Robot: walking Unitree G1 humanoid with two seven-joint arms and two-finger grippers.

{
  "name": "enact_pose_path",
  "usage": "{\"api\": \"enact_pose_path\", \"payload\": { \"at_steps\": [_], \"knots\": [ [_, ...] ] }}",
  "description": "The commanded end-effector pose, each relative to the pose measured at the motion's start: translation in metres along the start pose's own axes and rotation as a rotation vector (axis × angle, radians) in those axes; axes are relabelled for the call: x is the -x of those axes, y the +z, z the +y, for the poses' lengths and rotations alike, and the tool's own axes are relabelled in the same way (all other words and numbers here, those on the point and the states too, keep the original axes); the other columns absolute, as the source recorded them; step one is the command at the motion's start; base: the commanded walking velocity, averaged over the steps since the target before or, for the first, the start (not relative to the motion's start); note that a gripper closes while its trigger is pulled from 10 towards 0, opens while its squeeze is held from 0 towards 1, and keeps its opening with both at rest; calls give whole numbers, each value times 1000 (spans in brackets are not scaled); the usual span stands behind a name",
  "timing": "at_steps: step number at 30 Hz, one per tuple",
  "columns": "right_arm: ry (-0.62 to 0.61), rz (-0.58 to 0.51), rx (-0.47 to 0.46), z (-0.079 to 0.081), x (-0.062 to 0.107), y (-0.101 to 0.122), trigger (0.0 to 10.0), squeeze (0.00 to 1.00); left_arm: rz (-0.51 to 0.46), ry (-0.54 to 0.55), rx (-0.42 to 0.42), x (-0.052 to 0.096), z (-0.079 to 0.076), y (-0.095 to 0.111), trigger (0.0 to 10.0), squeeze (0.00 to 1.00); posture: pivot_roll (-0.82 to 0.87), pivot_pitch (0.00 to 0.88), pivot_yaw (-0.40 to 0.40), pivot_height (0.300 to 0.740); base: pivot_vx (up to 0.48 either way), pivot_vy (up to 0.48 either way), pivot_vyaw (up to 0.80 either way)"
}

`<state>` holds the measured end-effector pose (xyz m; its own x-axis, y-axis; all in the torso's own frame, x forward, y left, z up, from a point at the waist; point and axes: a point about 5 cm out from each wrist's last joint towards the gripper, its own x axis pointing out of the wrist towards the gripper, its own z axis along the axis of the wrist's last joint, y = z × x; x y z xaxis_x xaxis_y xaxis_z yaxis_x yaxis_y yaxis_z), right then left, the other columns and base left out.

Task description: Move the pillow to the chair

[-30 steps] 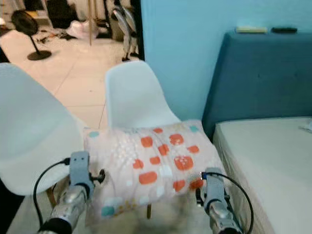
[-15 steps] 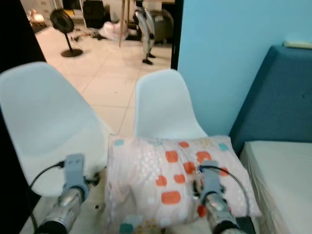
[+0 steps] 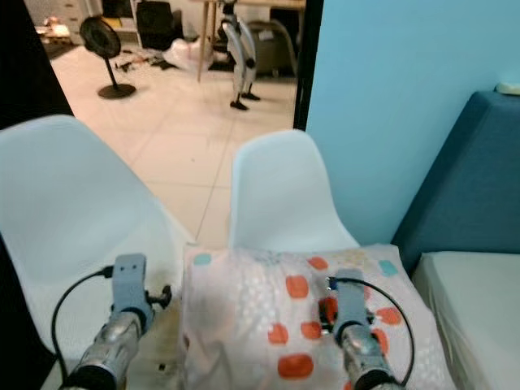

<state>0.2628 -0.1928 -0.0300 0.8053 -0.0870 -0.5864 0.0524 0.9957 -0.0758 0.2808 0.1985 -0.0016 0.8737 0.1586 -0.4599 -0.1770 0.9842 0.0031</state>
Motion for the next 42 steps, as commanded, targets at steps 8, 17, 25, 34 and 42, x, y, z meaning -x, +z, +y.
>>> {"api": "enact_pose_path", "payload": {
  "at_steps": [8,17,25,34,42],
  "knots": [
    [-21,8,-3,-7,1,-4,10000,0,-5,-29,-25,0,-6,0,10000,0,9,22,-18,740,0,-230,0],
    [-20,6,0,-8,1,-3,10000,0,2,-26,-21,1,-5,-2,10000,0,7,29,-23,740,0,-480,0],
    [-20,7,2,-9,1,-3,10000,0,4,-21,-19,1,-5,-3,10000,0,5,31,-26,740,0,-480,0],
    [-22,4,3,-10,1,-1,10000,0,27,-20,52,0,-5,-3,10000,0,4,31,-26,740,0,-160,0],
    [-20,2,3,-9,0,0,10000,0,2,2,35,0,-2,0,10000,0,5,28,-28,740,0,360,0]
  ]
}}
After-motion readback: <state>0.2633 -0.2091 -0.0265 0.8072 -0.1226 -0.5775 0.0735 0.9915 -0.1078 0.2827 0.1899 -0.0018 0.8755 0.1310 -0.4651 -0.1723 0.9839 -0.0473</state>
